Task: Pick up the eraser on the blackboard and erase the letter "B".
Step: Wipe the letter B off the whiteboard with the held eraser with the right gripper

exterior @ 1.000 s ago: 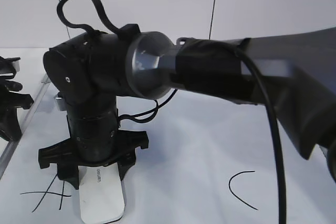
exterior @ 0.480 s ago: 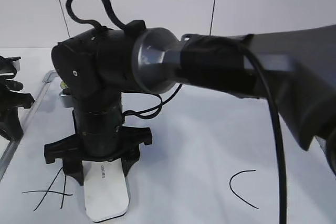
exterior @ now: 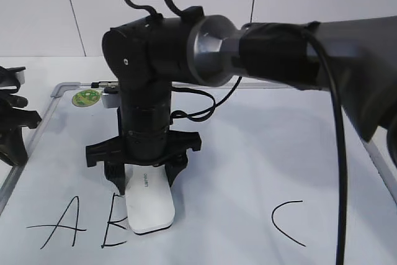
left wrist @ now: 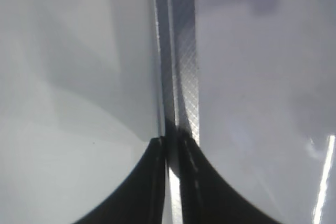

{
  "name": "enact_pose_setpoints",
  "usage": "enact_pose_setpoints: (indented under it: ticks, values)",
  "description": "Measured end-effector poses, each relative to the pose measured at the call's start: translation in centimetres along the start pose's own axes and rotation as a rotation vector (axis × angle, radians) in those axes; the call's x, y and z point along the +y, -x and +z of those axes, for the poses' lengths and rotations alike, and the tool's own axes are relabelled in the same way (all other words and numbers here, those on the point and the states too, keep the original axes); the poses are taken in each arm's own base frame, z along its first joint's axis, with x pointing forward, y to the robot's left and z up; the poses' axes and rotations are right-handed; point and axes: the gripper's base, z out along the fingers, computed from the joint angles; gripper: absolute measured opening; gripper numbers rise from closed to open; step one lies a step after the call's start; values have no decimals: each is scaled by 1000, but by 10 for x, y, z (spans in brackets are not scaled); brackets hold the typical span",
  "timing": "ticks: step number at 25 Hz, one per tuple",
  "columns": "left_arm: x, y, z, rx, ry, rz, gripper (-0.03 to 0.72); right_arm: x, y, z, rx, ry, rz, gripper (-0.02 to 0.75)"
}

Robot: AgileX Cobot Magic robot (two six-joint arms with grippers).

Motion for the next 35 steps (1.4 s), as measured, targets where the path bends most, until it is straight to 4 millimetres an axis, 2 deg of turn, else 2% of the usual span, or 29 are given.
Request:
enact_pose_setpoints:
  ticks: [7,11,13,18,23,29,35]
  values:
    - [0,0,0,0,3,2,45,-10,4,-14,-49,-37,-181,513]
    - [0,0,0,0,4,3,45,-29,6,-25,-74,-135,-318,513]
    - [0,0,0,4,4,4,45,-35,7,-34,-87,-158,-367,512]
    - [1,0,0,4,6,5,45,-36,-1,-77,-162,-125,-527,508]
    - [1,-1,0,6,8,6,45,-32,-8,-96,-186,-70,-662,507]
    - [1,-1,0,9,8,6,45,-22,-16,-98,-174,19,-829,507]
    - [1,-1,0,11,9,7,45,-28,-31,-88,-110,8,-974,507]
